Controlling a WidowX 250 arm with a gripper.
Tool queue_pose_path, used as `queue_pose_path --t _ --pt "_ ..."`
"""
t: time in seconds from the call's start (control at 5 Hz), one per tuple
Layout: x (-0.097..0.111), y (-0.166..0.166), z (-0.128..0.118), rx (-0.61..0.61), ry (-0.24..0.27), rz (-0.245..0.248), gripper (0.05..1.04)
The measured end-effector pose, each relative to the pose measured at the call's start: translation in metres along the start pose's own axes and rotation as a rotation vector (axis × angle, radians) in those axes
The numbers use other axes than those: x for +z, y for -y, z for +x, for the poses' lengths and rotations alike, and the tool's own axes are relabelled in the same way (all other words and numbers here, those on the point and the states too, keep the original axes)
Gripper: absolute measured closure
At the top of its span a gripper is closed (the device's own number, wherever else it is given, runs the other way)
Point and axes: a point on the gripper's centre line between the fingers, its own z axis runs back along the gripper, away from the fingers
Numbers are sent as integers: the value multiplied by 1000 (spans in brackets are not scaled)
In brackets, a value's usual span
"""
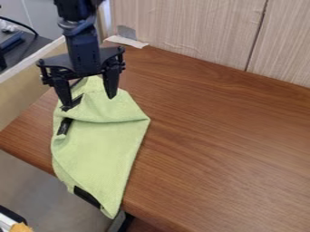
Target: Take and unfold the green cloth
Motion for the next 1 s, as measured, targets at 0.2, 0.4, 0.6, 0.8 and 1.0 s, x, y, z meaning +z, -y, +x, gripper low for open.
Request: queue_pose_path --t 0.2,0.4,0.6,0.8,1.0 --pt "-20 7 -30 53 -19 10 83" --pt "-38 11 -47 65 -7 7 83" --pt "-52 14 -58 37 17 -6 83" --pt "-63 18 -68 -6 38 -10 84" --pt "-66 16 -70 -79 59 8 83"
